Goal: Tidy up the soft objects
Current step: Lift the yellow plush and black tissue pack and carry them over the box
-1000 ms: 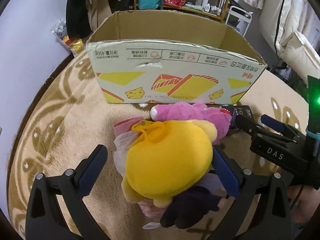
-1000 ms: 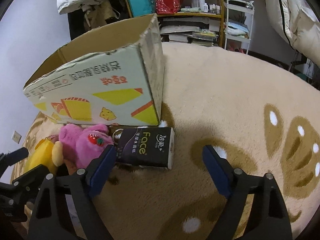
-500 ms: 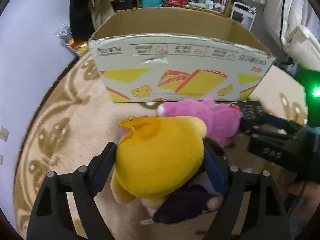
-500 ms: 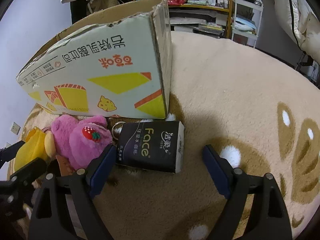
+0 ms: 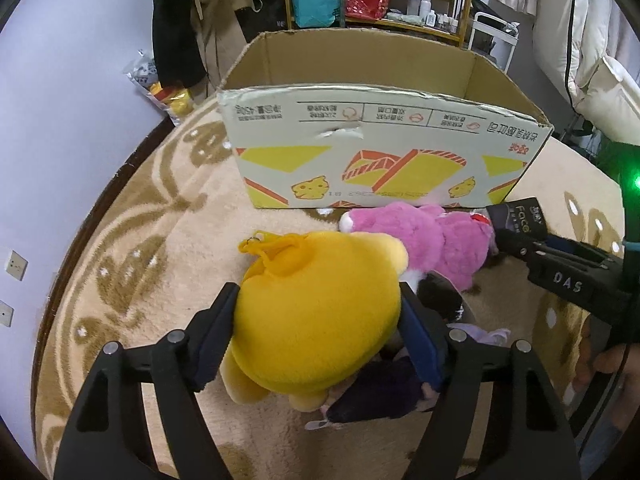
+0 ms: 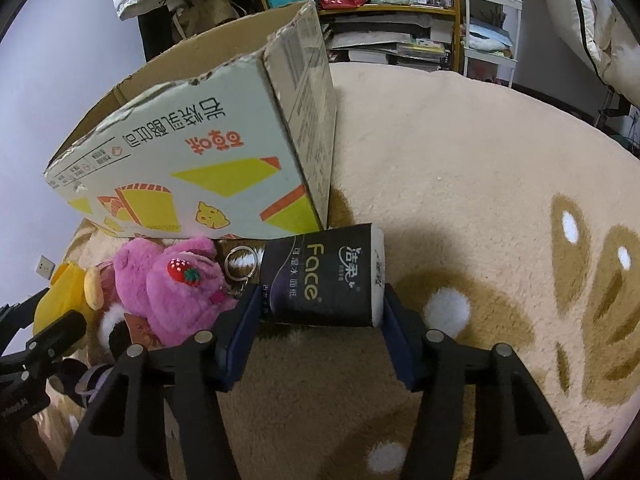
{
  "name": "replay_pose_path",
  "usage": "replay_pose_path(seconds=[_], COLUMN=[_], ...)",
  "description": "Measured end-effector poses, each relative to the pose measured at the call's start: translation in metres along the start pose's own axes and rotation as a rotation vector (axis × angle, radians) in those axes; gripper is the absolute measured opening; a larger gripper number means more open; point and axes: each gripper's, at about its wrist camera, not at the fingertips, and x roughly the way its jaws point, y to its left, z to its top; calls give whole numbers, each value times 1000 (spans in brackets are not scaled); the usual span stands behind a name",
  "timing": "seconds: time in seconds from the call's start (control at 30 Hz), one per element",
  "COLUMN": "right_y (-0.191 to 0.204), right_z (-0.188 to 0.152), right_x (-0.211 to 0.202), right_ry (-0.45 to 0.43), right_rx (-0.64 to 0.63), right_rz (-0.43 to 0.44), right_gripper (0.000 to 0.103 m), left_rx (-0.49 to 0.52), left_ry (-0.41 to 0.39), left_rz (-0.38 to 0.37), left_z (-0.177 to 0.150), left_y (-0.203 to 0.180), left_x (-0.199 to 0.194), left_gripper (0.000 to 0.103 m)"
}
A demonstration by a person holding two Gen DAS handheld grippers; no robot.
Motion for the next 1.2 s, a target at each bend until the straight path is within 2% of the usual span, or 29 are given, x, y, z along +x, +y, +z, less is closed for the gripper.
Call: replay_pose_path(seconds=[0.17,0.3,0.43,0.6,0.87,1.2], right_y=[-6,-4,1,8,38,66], right_z=[1,-3,-7,-5,9,27], right_x=[-20,-43,-67,-99,-150,-156], right_ry=[-41,-80,-121,-187,-308,-348], right_rx=[16,25,22,0,-118,-176], right_rz=[18,32,45,48,71,91], right_gripper=[61,61,61,61,61,61], left_rx=[22,-8,-24,-48,-60,-36], left_ry=[-43,-74,-119,-178,-237,-330], left_rz=[40,58,121,145,153,184], left_z=[-2,-2,-3,-5,12,45], left_y=[2,10,16,22,24,29], left_x=[-14,-27,-42,-62,-86,-109], left_gripper=[76,76,76,76,76,76])
